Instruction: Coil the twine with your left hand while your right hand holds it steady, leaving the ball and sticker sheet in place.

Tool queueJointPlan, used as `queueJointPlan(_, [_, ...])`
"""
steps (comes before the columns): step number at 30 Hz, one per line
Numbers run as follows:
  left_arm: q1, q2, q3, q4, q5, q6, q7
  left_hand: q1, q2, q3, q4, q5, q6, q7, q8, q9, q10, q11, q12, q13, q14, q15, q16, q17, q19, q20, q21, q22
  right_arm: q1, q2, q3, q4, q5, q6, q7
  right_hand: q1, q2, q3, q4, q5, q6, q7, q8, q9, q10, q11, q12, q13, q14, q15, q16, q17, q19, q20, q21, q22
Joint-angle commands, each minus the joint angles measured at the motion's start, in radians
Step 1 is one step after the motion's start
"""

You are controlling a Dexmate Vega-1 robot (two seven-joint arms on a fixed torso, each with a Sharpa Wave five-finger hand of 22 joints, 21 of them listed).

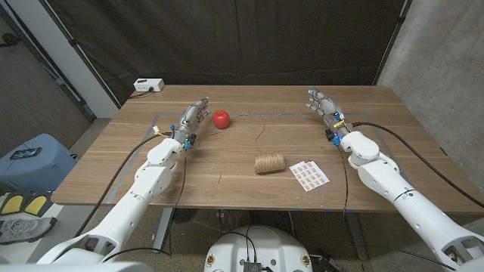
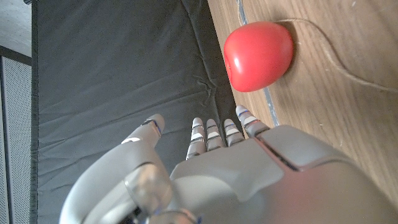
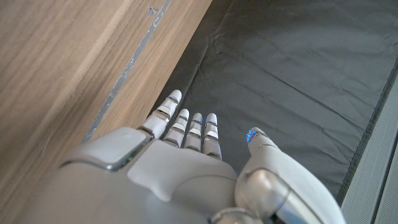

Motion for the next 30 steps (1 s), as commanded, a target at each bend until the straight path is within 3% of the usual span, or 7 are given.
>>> queueJointPlan(1, [0.003, -0.016, -0.011, -0.001, 0.015, 0.000, -0.015, 0.013, -0.002, 0.002, -0.007, 0.004, 0.010, 0.000, 0.003, 0.005, 0.011, -0.001, 0.004, 0.005, 0.002, 0.010, 0.003, 0.002, 0.010, 0.000, -0.004, 0.005, -0.030, -0.073, -0.006, -0.108, -0.072, -0.050, -0.041, 0.013, -0.005, 0.005, -0.012, -0.002, 0.005, 0.005, 0.000, 0.005, 0.008, -0.001, 0.004, 0.004, 0.011, -0.026, 0.003, 0.001, 0.002, -0.030, 0.005, 0.001])
queueJointPlan(16, [0.005, -0.012, -0.018, -0.007, 0.015, 0.006, -0.044, 0.015, -0.001, 0.001, -0.018, 0.005, 0.012, -0.001, 0.003, 0.005, 0.013, -0.002, 0.005, 0.005, 0.003, 0.009, 0.004, 0.002, 0.012, 0.000, -0.008, 0.005, -0.060, -0.174, -0.020, -0.234, -0.162, -0.114, -0.074, 0.041, -0.022, 0.006, -0.050, -0.006, 0.018, 0.011, 0.005, 0.006, 0.014, 0.009, 0.005, 0.004, 0.013, -0.015, 0.002, -0.004, 0.002, -0.021, 0.005, 0.002])
queueJointPlan(30, [-0.003, -0.019, -0.016, -0.003, 0.021, 0.000, -0.045, 0.018, -0.002, 0.000, -0.029, 0.007, 0.013, -0.003, 0.003, 0.005, 0.014, -0.007, 0.004, 0.005, 0.004, 0.006, 0.004, 0.002, 0.013, -0.002, -0.011, 0.005, -0.047, -0.256, -0.036, -0.305, -0.225, -0.164, -0.065, 0.066, -0.035, 0.008, -0.081, -0.008, 0.022, 0.018, 0.006, 0.007, 0.015, 0.018, 0.005, 0.005, 0.013, -0.004, 0.001, -0.007, 0.001, -0.011, 0.005, 0.002])
